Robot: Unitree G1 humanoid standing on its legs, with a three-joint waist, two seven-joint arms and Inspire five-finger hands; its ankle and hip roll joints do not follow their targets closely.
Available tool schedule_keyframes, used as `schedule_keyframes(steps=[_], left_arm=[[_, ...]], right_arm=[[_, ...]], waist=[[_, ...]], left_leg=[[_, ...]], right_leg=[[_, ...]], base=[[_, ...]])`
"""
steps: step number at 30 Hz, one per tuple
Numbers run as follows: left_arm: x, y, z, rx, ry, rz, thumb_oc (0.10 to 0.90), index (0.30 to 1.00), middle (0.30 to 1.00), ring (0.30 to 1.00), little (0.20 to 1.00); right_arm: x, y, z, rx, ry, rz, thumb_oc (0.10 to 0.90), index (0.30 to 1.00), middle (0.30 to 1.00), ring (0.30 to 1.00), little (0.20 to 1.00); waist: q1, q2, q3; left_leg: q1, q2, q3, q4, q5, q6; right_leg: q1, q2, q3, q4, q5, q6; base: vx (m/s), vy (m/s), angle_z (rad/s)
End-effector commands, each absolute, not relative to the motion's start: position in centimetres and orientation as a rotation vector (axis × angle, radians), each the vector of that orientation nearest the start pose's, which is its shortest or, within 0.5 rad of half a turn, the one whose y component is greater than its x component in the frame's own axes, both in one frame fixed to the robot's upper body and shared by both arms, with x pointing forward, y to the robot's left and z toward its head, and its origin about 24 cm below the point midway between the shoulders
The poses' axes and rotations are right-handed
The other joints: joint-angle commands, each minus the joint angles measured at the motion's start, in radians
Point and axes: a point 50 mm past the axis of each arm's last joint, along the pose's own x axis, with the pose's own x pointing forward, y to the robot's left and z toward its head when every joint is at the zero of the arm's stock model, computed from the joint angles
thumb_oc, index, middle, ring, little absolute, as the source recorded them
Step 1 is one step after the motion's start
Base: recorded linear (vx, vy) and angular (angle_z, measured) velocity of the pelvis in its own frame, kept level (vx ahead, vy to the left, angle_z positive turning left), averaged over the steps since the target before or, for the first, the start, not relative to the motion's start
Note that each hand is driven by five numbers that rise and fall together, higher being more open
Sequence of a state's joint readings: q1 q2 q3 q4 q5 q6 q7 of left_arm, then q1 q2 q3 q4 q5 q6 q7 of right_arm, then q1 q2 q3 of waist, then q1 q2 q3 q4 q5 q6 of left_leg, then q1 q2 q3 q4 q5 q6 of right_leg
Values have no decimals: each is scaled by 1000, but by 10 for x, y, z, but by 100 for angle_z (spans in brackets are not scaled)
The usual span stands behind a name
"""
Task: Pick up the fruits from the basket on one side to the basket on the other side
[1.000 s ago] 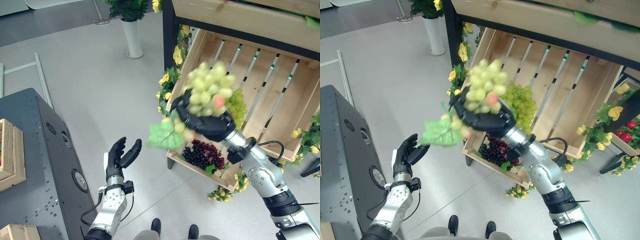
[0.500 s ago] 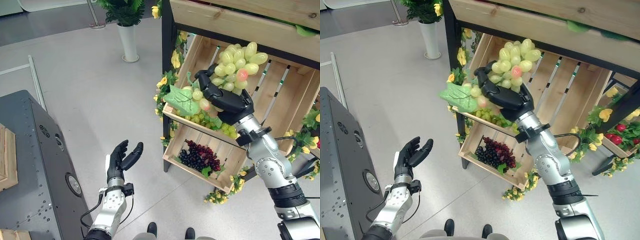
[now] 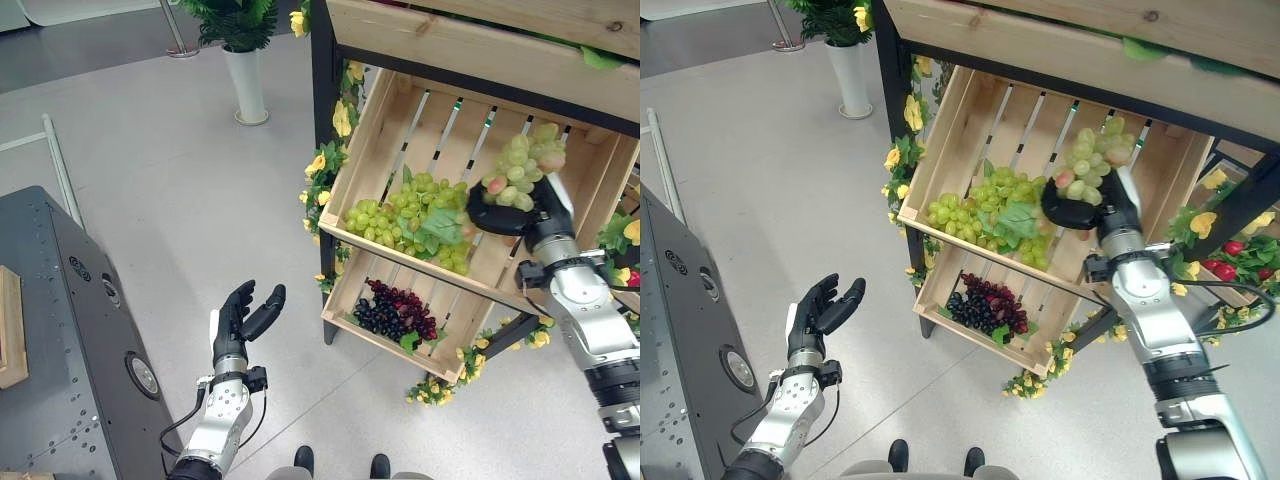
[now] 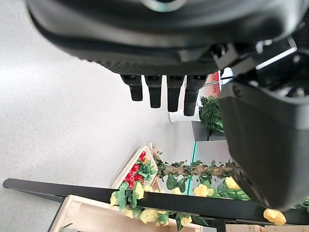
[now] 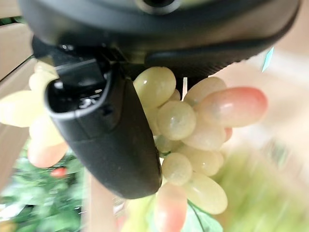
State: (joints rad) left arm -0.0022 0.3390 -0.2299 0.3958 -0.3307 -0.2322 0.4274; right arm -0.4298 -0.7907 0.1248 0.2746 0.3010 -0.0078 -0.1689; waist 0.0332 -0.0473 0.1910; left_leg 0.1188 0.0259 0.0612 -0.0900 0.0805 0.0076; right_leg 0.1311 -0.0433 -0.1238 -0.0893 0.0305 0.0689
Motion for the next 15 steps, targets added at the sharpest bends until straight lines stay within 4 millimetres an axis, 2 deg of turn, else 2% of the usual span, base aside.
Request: schedule_keyframes(steps=[1,8,14,15], left_arm=[[253,211,8,105,5,281,800,900,900,900,900],[257,209,12,114,4,253,800,900,900,900,900],[261,203,14,119,5,199,800,900,900,900,900],[262,201,14,117,6,185,800,900,900,900,900]], right_arm=[[329,-296,258,-665,-524,-408,400,300,300,300,300],[338,-320,260,-839,-403,-528,400,300,300,300,300],[355,-322,268,-1033,-219,-436,400,300,300,300,300],[360,-323,267,-1113,-138,-387,400,300,300,300,300]], waist=[[20,-24,-93],[39,-24,-88],[62,-29,-92],[68,-31,-94]], left_leg=[[47,-29,-5,3,-177,7],[47,-30,-17,3,-176,5],[39,-33,-30,3,-170,1],[35,-34,-33,3,-168,-1]], right_leg=[[26,-26,-16,2,-39,4],[31,-28,-28,2,-38,5],[27,-30,-43,2,-39,5],[25,-30,-47,2,-39,5]], base=[[0,0,0],[0,0,0],[1,0,1],[1,3,3]])
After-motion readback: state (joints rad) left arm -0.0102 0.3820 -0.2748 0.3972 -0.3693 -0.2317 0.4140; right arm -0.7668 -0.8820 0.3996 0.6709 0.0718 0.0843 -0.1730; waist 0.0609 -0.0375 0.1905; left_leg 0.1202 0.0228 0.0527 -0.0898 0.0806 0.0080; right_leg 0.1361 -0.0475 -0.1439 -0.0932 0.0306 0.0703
